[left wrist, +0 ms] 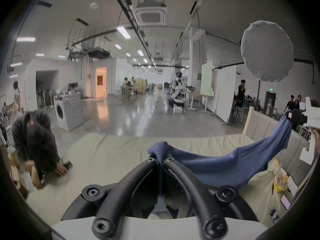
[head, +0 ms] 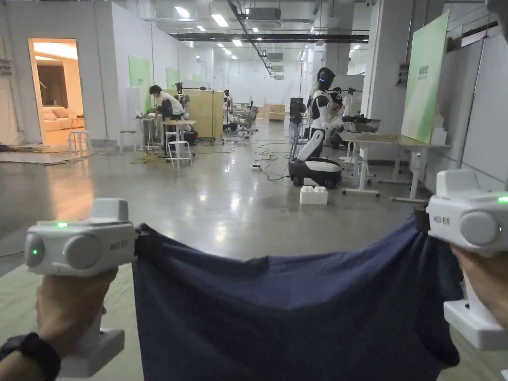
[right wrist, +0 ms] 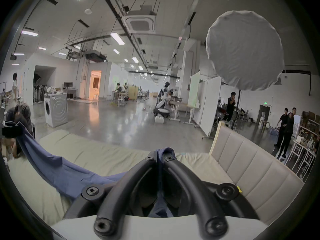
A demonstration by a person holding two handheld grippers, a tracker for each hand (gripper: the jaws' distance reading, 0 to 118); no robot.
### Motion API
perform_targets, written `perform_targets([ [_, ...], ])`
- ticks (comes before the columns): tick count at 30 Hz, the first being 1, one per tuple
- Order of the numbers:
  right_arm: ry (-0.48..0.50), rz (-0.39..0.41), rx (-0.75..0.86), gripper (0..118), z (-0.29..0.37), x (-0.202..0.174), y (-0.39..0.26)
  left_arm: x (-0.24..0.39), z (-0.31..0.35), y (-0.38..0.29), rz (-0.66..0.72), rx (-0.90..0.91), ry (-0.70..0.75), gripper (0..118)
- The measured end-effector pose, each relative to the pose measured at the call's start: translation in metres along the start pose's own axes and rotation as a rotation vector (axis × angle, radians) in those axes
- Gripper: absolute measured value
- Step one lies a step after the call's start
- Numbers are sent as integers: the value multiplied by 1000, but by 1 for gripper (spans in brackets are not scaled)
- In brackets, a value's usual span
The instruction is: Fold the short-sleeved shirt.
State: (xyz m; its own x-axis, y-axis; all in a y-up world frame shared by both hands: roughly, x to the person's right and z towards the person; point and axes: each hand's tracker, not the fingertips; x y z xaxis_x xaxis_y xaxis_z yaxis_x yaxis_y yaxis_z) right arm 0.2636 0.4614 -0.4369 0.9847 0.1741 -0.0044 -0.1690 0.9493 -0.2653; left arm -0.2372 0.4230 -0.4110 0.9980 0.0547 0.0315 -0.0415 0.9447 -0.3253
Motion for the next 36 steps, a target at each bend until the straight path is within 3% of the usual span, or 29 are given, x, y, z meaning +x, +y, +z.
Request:
perform_targets([
  [2, 23, 2, 2, 4, -5, 2, -26, -4, 4, -30, 35, -12, -12, 3],
  [4, 60, -82, -27, 4, 22, -7, -57, -15, 5, -64, 91, -36, -53, 3],
  [6, 100, -42, -4, 4, 30, -5, -87, -19, 19, -99, 103, -66, -71, 3],
  [8, 103, -37, 9, 4, 81, -15, -119, -22, 40, -135, 78, -85, -84, 3],
  [10, 117, -105, -81, 4, 103, -8, -162, -31, 70, -170, 70, -110, -106, 3],
  [11, 129, -90, -94, 4, 111, 0, -183, -37, 86, -188, 87, -114, -133, 3],
  [13, 108, -136, -83, 4, 141, 9, -223, -43, 126, -224, 154, -103, -89, 3],
  [15, 103, -235, -76, 4, 183, 14, -265, -49, 159, -257, 158, -100, -72, 3],
  [19, 54, -126, -98, 4, 258, 6, -327, -55, 215, -308, 243, -184, -57, 3],
  [21, 67, -200, -198, 4, 281, 5, -354, -56, 233, -325, 251, -192, -39, 3],
  [23, 46, -158, -226, 4, 298, 2, -370, -56, 246, -342, 282, -208, -34, 3],
  [30, 33, -187, -315, 4, 299, -8, -415, -50, 243, -377, 249, -281, -42, 3],
  [32, 31, -185, -331, 9, 299, -10, -422, -49, 238, -384, 187, -315, -24, 14],
  [33, 37, -186, -346, 22, 299, -12, -425, -48, 238, -386, 157, -311, 11, 28],
  [34, 38, -178, -363, 51, 299, -13, -428, -48, 238, -388, 142, -318, 25, 54],
  [35, 43, -174, -382, 70, 298, -11, -436, -51, 238, -389, 155, -321, 22, 75],
  [36, 35, -170, -390, 79, 299, -11, -439, -53, 239, -392, 160, -330, 31, 88],
])
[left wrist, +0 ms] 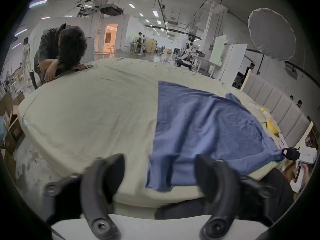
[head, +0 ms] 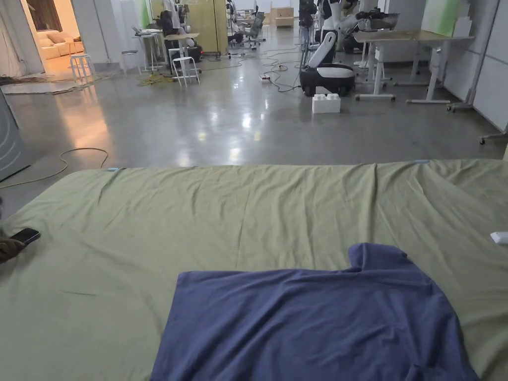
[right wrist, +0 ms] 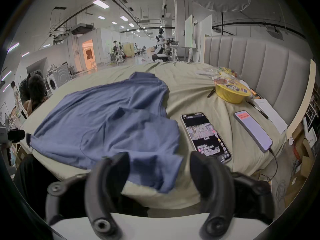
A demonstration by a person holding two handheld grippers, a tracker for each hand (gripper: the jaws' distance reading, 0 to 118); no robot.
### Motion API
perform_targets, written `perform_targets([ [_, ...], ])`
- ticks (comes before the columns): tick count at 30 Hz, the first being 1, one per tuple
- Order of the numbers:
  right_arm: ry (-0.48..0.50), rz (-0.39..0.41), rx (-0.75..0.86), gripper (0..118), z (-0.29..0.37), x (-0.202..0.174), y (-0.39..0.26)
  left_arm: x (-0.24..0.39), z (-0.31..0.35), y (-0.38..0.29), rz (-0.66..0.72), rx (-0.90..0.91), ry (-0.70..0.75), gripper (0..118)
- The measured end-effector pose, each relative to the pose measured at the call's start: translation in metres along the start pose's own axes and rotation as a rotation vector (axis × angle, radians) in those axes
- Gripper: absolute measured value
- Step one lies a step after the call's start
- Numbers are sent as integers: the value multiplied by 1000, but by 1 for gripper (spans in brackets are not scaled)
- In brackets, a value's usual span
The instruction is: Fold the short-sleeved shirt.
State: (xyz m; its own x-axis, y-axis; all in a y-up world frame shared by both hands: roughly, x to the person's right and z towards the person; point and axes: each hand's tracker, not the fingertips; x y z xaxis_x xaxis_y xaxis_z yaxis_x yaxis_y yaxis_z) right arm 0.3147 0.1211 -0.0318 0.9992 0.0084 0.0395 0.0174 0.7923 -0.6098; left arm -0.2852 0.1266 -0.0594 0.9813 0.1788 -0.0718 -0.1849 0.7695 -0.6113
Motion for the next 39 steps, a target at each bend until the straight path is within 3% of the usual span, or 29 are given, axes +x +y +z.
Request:
perform_targets([
  [4, -46, -23, 23, 79, 21, 11, -6, -8, 22, 6, -12, 3, 156, 92],
  [9, -118, -86, 167, 79, 70, 27, 6, 6, 89, 30, -144, 195, 124, 92],
  [13, -68, -76, 299, 80, 109, 14, 33, 36, 130, 49, -215, 331, 106, 92],
  [18, 28, -26, 365, 78, 133, -19, 62, 75, 153, 58, -190, 422, 41, 90],
  [21, 104, -18, 382, 75, 134, -38, 72, 96, 162, 61, -250, 450, -8, 85],
  [24, 140, -8, 373, 56, 132, -50, 74, 110, 167, 61, -308, 435, -6, 69],
  [27, 158, 13, 346, 17, 128, -61, 74, 117, 172, 60, -342, 440, -30, 25],
  [28, 155, 18, 352, 9, 128, -65, 72, 117, 171, 59, -338, 443, -34, 11],
  [29, 161, 23, 350, 8, 129, -67, 72, 117, 173, 59, -332, 457, -56, 6],
  [31, 170, 21, 347, 2, 130, -72, 71, 118, 175, 59, -316, 460, -82, 0],
  [39, 169, 48, 385, 0, 140, -80, 78, 117, 177, 64, -287, 454, -122, 0],
])
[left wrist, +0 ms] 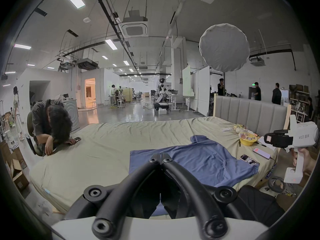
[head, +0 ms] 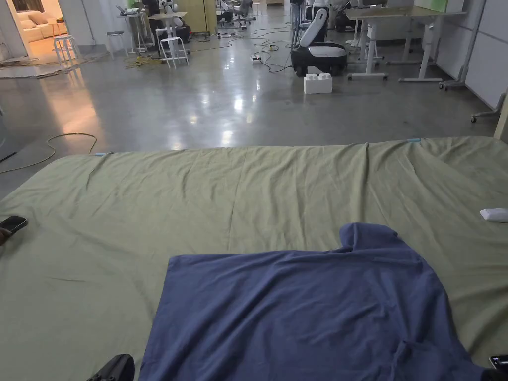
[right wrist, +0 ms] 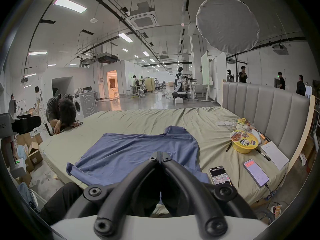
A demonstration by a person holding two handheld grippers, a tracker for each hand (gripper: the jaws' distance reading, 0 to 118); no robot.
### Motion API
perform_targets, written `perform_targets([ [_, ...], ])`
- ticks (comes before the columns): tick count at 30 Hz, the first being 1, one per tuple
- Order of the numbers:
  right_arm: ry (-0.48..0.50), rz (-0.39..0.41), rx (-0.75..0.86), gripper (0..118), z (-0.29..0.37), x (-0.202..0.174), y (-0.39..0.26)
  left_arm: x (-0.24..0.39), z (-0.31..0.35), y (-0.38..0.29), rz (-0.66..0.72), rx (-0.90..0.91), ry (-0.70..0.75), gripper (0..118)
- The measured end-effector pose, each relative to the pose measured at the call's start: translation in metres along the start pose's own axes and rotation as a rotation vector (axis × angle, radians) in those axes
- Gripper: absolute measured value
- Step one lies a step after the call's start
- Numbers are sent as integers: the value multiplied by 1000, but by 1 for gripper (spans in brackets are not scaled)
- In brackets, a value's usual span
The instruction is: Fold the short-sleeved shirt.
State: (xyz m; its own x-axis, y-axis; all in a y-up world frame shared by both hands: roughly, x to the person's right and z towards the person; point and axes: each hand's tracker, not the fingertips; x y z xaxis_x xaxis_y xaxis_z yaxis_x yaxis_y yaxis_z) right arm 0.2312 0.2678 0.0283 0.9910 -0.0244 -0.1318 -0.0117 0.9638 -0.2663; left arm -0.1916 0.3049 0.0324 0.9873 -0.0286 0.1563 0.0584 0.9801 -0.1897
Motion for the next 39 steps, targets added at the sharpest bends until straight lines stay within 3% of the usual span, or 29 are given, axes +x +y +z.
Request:
perform_targets([
  [11, 25, -2, -26, 0, -5, -3, -6, -15, -2, -12, 36, -39, 20, 0],
  [17, 30, -36, -68, 0, -6, 5, -18, -56, -27, -47, 147, -195, 83, 1],
  [18, 31, -40, -75, 0, -6, 6, -19, -64, -33, -58, 163, -219, 81, 10],
  [22, 23, -38, -112, 0, -7, 8, -25, -95, -71, -113, 294, -360, 81, 64],
  [30, 8, -27, -159, 0, -6, 10, -32, -103, -132, -172, 268, -526, 63, 63],
  [32, 2, -29, -168, 0, -5, 11, -34, -103, -142, -177, 271, -551, 52, 49],
  [34, -10, -27, -169, 0, -2, 11, -35, -101, -144, -180, 262, -563, 21, 8],
  [39, -42, -43, -191, 0, 1, 16, -41, -94, -153, -186, 235, -604, 44, 8],
])
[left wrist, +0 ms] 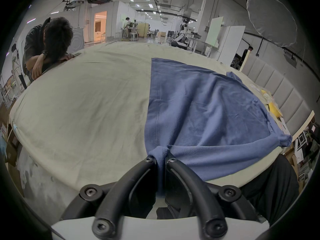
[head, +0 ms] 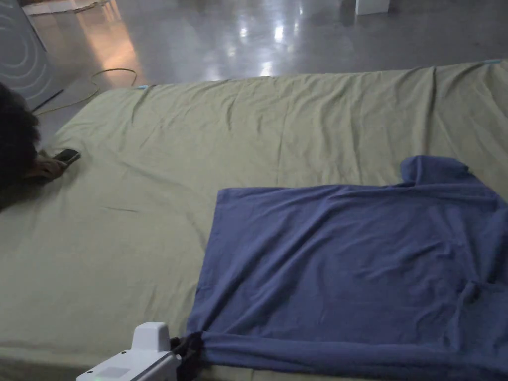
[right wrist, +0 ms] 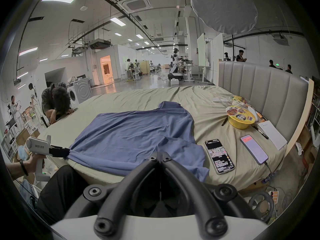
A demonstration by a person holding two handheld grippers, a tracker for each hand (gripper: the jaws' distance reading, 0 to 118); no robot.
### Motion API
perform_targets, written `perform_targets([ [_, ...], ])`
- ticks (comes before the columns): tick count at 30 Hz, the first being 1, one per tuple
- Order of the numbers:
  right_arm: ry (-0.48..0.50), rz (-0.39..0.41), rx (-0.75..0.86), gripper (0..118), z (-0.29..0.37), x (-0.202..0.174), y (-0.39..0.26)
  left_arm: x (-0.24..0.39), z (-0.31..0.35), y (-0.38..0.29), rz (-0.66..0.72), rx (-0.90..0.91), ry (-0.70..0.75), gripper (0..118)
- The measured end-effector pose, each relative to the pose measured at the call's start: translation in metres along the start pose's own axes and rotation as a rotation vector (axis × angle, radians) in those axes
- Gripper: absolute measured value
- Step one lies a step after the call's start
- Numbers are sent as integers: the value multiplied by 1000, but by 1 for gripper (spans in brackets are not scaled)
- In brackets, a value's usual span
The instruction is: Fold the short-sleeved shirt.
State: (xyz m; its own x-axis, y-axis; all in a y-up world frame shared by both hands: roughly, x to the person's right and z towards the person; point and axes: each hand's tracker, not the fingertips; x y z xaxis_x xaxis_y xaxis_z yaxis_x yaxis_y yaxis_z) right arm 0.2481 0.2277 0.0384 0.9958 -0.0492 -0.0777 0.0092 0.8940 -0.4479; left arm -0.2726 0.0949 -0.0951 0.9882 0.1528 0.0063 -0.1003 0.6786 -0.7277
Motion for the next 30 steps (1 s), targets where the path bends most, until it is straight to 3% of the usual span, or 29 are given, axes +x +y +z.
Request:
perform_targets([
  [4, -49, -61, -15, 4, -11, 17, -8, 6, -3, -1, -67, -20, 30, 8],
  [5, -64, -92, -26, 18, -18, 27, -14, 8, -4, -1, -80, -23, 36, 8],
  [6, -76, -112, -54, 45, -27, 35, -19, 9, -5, 0, -87, -25, 41, 8],
  [7, -87, -109, -73, 80, -37, 43, -25, 11, -5, 0, -93, -26, 46, 8],
  [8, -98, -87, -76, 85, -43, 49, -31, 11, -5, 0, -98, -28, 48, 8],
  [10, -158, -89, -82, 78, -59, 63, -43, 16, -1, 1, -96, -28, 48, 8],
  [15, -113, -104, -186, 77, -99, 84, -68, 20, 3, 2, -71, -22, 46, 8],
  [16, -104, -106, -193, 72, -104, 86, -70, 21, 3, 2, -70, -24, 46, 8],
  [18, -84, -119, -214, 45, -111, 90, -72, 23, 5, 4, -73, -27, 47, 8],
  [19, -80, -122, -217, 21, -114, 92, -73, 24, 6, 4, -74, -27, 47, 8],
  [20, -64, -126, -218, 14, -115, 92, -74, 24, 6, 4, -74, -28, 47, 8],
  [24, -65, -96, -198, 8, -112, 85, -70, 24, 9, 2, -74, -18, 50, 6],
  [28, -69, -73, -115, 8, -100, 82, -48, 17, 38, 6, -5, 128, -50, 5],
  [30, -61, -69, -72, 8, -105, 82, -54, 14, 47, 24, 13, 182, -23, 5],
])
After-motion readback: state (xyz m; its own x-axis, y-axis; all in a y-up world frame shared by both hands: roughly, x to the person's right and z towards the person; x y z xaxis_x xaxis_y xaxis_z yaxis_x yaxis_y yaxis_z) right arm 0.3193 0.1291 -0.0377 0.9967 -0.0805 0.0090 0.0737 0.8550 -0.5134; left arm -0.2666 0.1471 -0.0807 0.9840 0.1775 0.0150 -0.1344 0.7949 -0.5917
